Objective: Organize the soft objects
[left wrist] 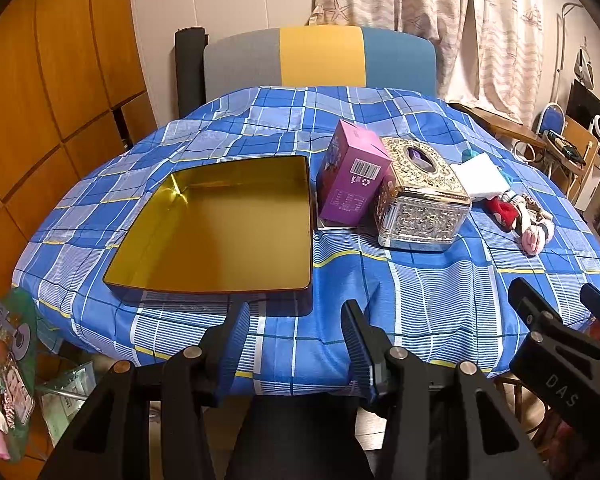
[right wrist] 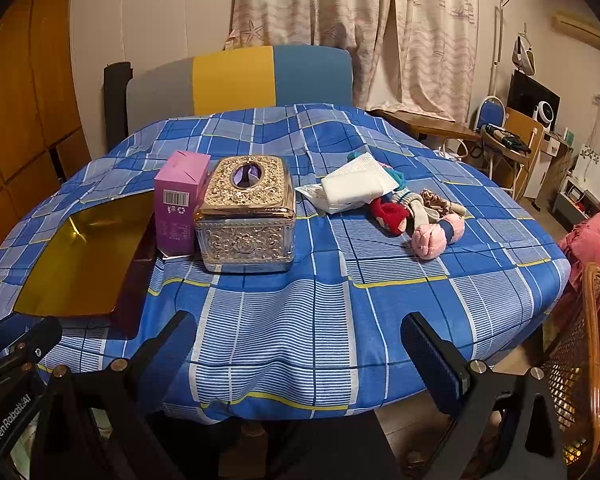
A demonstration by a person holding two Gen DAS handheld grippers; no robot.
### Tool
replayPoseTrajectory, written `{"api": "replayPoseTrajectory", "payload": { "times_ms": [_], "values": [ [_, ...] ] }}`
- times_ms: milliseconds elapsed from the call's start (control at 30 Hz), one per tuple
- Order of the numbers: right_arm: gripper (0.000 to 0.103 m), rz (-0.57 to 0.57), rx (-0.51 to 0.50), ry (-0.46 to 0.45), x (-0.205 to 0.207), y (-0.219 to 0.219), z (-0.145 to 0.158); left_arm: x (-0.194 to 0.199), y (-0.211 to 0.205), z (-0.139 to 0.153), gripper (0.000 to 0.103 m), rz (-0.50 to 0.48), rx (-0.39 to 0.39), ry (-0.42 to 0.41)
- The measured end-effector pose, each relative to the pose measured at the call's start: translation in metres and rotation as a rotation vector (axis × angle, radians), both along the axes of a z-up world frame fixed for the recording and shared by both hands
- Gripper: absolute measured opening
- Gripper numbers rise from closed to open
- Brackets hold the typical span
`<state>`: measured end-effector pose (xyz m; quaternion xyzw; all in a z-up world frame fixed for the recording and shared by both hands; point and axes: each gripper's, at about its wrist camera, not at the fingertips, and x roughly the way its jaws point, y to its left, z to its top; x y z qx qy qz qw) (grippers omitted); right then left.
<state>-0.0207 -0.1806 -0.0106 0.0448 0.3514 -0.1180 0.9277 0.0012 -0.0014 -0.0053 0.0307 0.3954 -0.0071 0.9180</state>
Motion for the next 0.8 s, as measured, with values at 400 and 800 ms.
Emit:
{"api": "replayPoseTrajectory", "payload": {
  "times_ms": [400, 800],
  "values": [
    [0.103, 0.006, -0.002, 0.007, 0.0019, 0.0021, -0.0009, -0.0008, -0.0002, 0.0, 0.048, -0.002, 0.007, 0.001],
    [0.103, 0.009, -0.003, 0.006, 0.0016, 0.0016, -0.0013, 0.001, -0.0003, -0.0027, 0.048, 0.0, 0.009, 0.008]
  ]
}}
